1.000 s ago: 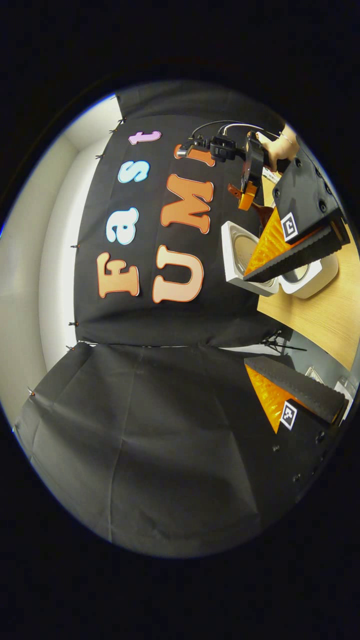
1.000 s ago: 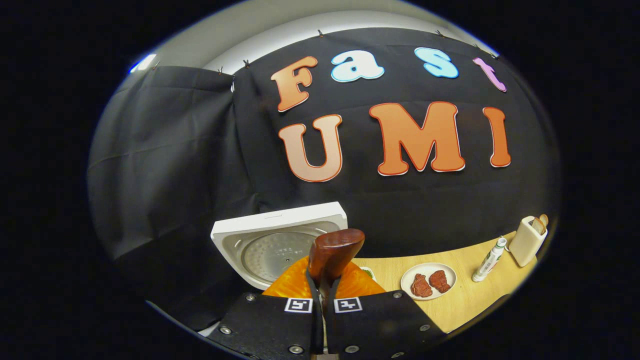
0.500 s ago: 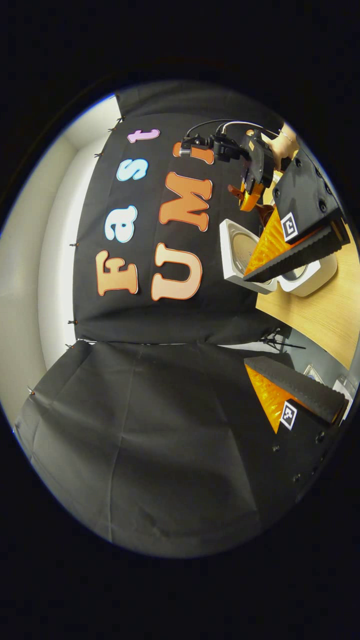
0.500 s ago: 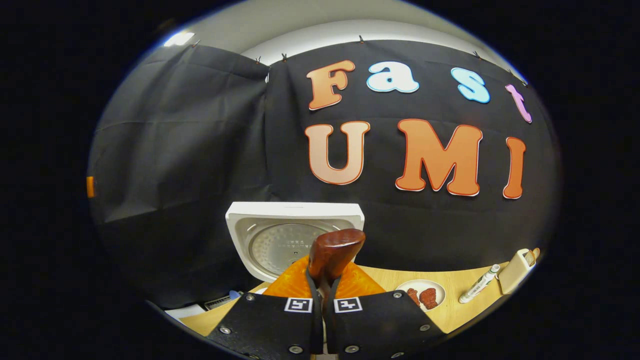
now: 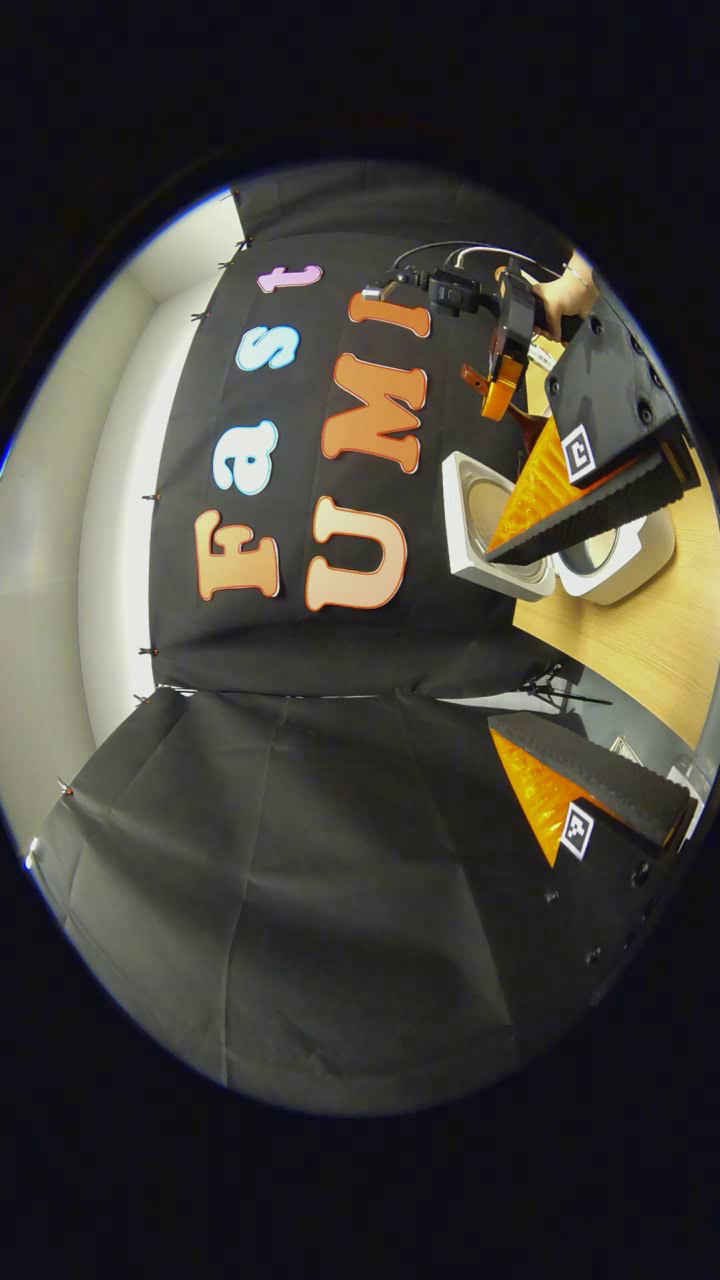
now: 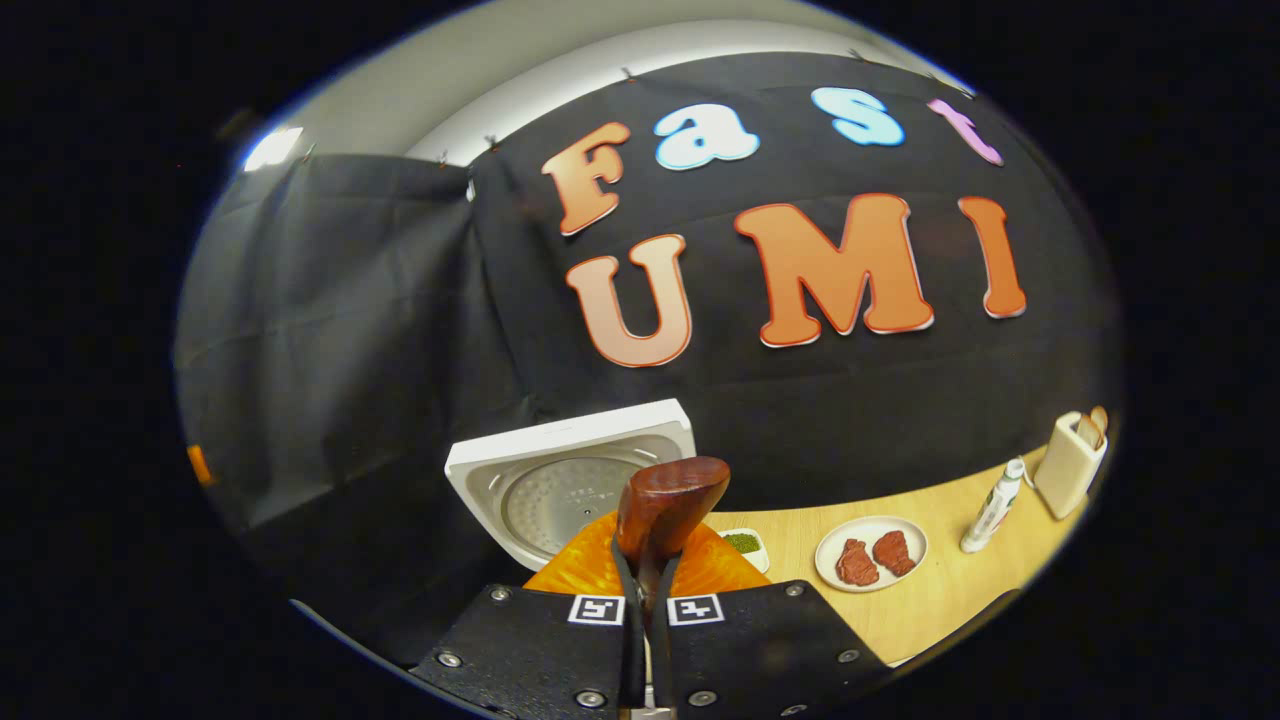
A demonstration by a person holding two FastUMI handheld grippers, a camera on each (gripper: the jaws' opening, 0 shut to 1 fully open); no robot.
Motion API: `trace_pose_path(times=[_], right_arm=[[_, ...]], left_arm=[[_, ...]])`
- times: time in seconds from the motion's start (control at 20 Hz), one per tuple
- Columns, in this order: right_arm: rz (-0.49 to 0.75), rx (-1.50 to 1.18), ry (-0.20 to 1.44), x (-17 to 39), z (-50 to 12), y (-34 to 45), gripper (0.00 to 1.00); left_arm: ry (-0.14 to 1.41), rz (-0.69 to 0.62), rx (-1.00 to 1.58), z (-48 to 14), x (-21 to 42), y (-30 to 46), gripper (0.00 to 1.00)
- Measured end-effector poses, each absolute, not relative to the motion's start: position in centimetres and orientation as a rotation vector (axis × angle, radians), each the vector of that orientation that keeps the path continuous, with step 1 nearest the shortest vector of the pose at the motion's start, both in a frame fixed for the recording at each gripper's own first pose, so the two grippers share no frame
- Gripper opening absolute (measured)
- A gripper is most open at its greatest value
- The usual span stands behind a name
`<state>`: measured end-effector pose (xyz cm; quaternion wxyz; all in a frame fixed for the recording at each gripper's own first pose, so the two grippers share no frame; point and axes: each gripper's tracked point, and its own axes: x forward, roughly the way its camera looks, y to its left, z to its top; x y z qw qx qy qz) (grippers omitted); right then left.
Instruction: Close the left gripper, press the button to open the rice cooker; take a wooden spoon from the chopstick holder with the right hand, scoop a spoonful of rice and pour it into the rice cooker, then put the wooden spoon back into the chopstick holder.
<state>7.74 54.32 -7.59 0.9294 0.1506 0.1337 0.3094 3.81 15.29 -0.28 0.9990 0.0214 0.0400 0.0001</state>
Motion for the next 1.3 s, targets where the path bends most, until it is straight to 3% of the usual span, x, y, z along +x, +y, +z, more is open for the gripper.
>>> trace_pose_path(times=[0.55,1.0,1.3], right_arm=[[0.342,0.535,0.324,11.1,-10.7,33.8,0.01],[0.037,0.565,0.331,9.9,-16.1,13.5,0.02],[-0.039,0.599,0.4,8.9,-21.9,8.6,0.01]], left_arm=[[0.067,-0.079,0.029,-0.3,6.4,9.1,1.0],[0.062,-0.143,0.027,-0.3,9.2,1.9,1.0],[0.067,-0.121,0.078,-0.5,9.4,-0.8,0.97]])
